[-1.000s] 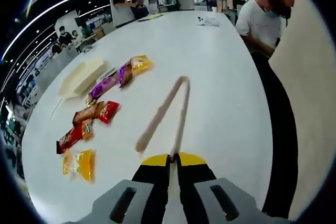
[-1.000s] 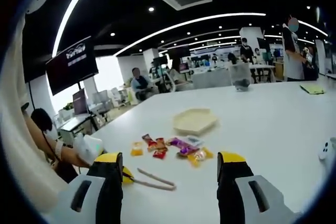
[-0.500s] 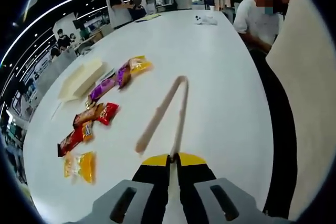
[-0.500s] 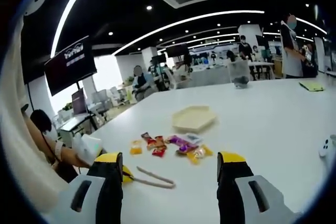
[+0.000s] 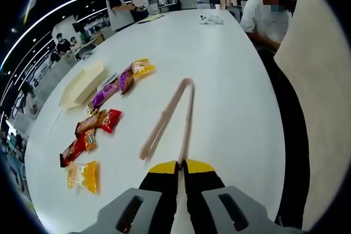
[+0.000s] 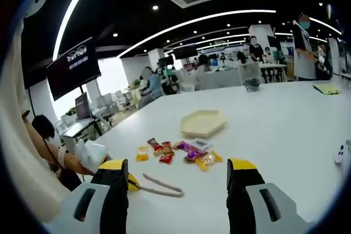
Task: Place the target food into the container with the food tongs after gripping and lifting it, then release it inside without dropping or visibly crushing the food.
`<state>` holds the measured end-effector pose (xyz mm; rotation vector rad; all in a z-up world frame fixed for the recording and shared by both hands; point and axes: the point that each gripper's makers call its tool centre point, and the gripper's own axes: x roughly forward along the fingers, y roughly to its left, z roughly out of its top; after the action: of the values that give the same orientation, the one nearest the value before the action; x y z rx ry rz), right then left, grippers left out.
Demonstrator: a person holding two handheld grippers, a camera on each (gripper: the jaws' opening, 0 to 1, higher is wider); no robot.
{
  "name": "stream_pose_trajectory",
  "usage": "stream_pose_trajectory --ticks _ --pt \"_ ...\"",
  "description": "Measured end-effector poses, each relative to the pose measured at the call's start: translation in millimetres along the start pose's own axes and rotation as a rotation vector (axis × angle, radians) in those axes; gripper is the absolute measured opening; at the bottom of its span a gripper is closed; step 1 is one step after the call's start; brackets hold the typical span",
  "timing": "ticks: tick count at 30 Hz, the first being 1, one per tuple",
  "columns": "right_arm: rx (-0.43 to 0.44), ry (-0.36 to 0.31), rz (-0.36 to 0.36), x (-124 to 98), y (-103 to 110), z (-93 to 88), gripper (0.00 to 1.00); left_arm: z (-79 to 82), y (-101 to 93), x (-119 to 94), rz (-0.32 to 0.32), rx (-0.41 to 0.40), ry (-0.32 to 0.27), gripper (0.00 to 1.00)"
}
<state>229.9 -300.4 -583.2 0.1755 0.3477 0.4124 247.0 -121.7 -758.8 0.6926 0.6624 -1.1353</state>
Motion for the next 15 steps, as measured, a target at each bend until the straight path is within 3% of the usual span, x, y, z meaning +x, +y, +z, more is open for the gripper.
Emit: stream_pose_trajectory --ticks 15 --pt "0.007 0.013 0.006 -1.9 3.4 -2.9 0.74 4.0 -1.2 -2.7 0.01 -0.005 -0.013 0.0"
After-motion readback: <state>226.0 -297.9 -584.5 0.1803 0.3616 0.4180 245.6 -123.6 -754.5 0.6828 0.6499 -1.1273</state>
